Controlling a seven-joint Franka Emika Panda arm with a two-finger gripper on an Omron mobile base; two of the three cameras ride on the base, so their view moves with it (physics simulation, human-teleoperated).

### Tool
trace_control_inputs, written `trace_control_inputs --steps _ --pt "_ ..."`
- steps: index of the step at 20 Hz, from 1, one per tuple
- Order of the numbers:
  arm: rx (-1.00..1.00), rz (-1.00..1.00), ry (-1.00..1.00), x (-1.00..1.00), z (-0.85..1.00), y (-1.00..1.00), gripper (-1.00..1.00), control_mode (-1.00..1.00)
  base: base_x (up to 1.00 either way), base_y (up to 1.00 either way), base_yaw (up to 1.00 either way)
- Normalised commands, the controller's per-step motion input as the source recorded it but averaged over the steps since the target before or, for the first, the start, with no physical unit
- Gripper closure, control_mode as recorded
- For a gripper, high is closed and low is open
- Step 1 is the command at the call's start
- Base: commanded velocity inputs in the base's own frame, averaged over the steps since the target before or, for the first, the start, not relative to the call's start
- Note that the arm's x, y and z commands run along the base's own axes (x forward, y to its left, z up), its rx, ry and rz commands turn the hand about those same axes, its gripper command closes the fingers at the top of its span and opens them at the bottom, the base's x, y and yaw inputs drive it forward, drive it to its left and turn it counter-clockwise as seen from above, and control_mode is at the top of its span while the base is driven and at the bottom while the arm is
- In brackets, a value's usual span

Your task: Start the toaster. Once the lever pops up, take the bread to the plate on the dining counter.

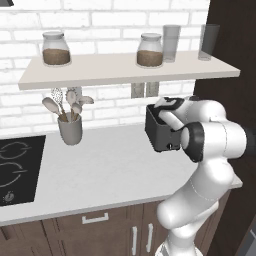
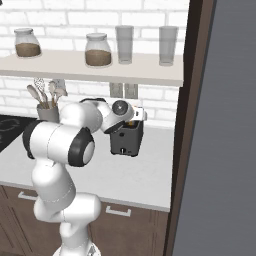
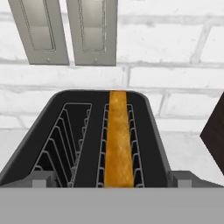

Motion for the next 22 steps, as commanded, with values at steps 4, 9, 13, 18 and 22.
trace_control_inputs --steps 4,9,13,18,22 --pt "0.0 0.0 0.0 0.05 -0.01 0.0 -1.0 -1.0 0.0 0.0 0.0" --pt "0.0 0.0 0.0 0.02 -0.03 0.0 -1.0 -1.0 0.0 0.0 0.0" --pt "0.0 0.0 0.0 0.0 -0.02 0.0 -1.0 -1.0 0.0 0.0 0.0" --pt "0.0 0.0 0.0 0.0 0.0 0.0 1.0 -1.0 0.0 0.0 0.0" --pt "0.0 0.0 0.0 0.0 0.0 0.0 1.0 -1.0 0.0 0.0 0.0"
